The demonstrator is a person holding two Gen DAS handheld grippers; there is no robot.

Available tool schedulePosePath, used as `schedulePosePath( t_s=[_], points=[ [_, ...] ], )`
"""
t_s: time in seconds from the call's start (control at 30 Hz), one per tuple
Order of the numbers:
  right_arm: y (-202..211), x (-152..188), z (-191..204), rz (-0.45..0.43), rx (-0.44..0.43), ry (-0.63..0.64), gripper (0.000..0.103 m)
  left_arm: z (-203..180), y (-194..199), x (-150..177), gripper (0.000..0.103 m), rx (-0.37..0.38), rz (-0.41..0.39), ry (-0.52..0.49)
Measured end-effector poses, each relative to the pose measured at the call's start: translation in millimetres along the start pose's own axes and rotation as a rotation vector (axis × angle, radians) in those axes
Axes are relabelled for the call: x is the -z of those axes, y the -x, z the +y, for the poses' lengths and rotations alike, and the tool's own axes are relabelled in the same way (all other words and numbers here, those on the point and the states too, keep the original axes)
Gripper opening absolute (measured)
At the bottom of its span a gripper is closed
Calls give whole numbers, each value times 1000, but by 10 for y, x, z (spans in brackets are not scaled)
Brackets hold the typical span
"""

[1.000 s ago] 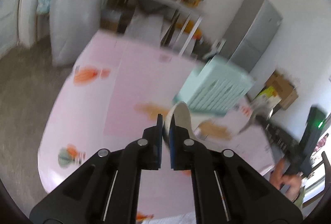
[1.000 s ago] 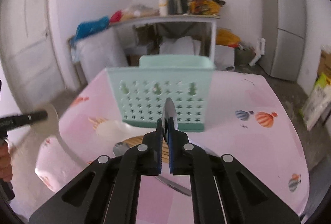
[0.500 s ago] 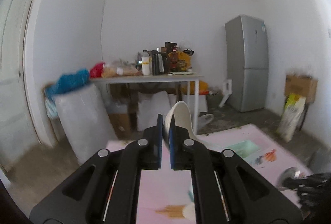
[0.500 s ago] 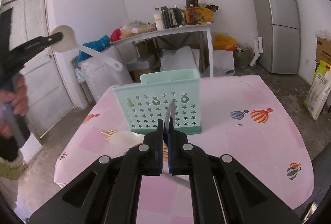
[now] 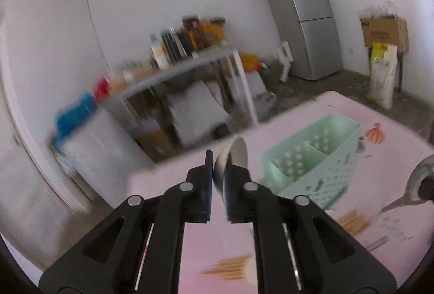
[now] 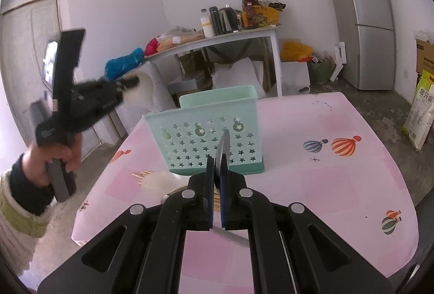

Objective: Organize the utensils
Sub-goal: 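Grasp the metal spoon with the right tool while the left tool lifts the paddle, then lower the white paddle into the green caddy and open the left tool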

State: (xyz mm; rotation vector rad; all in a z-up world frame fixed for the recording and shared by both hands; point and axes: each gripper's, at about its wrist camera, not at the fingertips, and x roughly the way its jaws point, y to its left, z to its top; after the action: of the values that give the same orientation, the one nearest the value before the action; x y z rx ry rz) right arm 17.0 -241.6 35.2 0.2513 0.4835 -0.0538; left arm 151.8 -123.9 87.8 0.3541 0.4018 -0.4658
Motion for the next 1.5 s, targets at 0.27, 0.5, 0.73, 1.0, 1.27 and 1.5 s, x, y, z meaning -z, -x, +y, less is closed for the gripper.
schedulePosePath(
  t_s=[0.27, 0.5, 0.73, 1.0, 1.27, 1.5],
  points=[
    [61, -66, -175, -8, -7, -36, 4, 553, 9, 313, 42, 238, 18, 451],
    [142, -361, -223, -66, -37, -34, 4, 685, 188, 722, 46, 232, 30, 523],
    [274, -951, -158, -198, -117, -9, 4, 571, 387, 1123, 54, 233, 111, 468],
    [9, -1516, -174, -264, -261, -63, 4, 421, 415, 1370, 61, 247, 197, 457],
    [-578, -1273, -302, -126, -305, -170, 4, 364, 436, 1493, 63, 247, 203, 438],
    [-1062, -904, -452, 50, -203, -209, 7, 376, 371, 1531, 63, 263, 230, 461]
  ],
)
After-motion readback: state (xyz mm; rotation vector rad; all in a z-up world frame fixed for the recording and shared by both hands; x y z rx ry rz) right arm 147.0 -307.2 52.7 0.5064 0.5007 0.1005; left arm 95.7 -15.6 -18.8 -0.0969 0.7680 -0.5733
